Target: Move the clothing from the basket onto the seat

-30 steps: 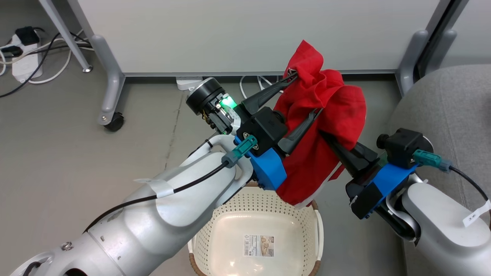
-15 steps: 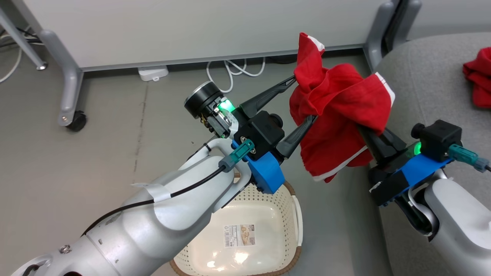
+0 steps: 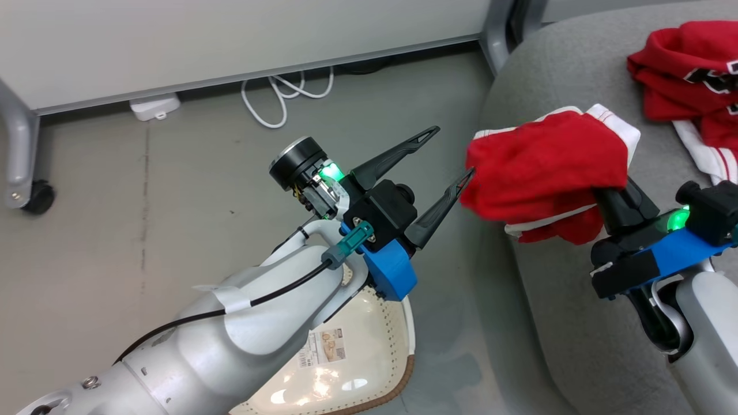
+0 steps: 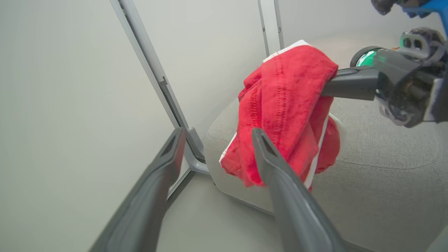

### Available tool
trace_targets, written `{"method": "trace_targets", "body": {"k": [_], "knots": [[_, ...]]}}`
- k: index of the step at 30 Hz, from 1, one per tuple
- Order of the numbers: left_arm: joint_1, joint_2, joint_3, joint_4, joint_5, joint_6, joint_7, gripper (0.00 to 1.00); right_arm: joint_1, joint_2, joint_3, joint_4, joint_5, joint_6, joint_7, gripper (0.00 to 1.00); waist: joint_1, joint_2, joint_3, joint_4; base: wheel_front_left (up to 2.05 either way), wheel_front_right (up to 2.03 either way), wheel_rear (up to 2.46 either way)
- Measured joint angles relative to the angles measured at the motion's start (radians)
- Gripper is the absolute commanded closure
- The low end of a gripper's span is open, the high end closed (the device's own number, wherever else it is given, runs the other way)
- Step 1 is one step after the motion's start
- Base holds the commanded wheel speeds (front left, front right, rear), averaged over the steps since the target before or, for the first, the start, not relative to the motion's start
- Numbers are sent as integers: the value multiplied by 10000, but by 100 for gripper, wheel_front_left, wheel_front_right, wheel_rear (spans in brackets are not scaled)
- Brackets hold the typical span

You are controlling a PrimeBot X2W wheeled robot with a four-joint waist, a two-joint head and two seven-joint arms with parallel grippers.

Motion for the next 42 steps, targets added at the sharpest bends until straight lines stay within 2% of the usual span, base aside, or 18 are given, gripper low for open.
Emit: {"method": "trace_targets", "body": {"k": [17, 28, 37, 42], "knots": [[101, 184, -69, -42, -46, 65, -67, 0, 1251, 568, -2033, -1118, -593, 0, 0, 100, -1, 0, 461, -1500, 0, 0, 0], [78, 171, -77, -50, -79, 44, -77, 0, 1486, 848, -2314, -1549, -838, 0, -2, 100, -1, 0, 649, -1808, 0, 0, 0], [-357, 326, 46, -347, 46, 182, -71, 0, 272, 895, -2681, -2228, -974, 0, -2, 100, -1, 0, 1311, -1677, 0, 0, 0], [-924, 422, 96, -660, 284, 247, 115, 0, -1174, 727, -3536, -2635, -1235, 0, -2, 100, -1, 0, 2102, -1608, 0, 0, 0]]}}
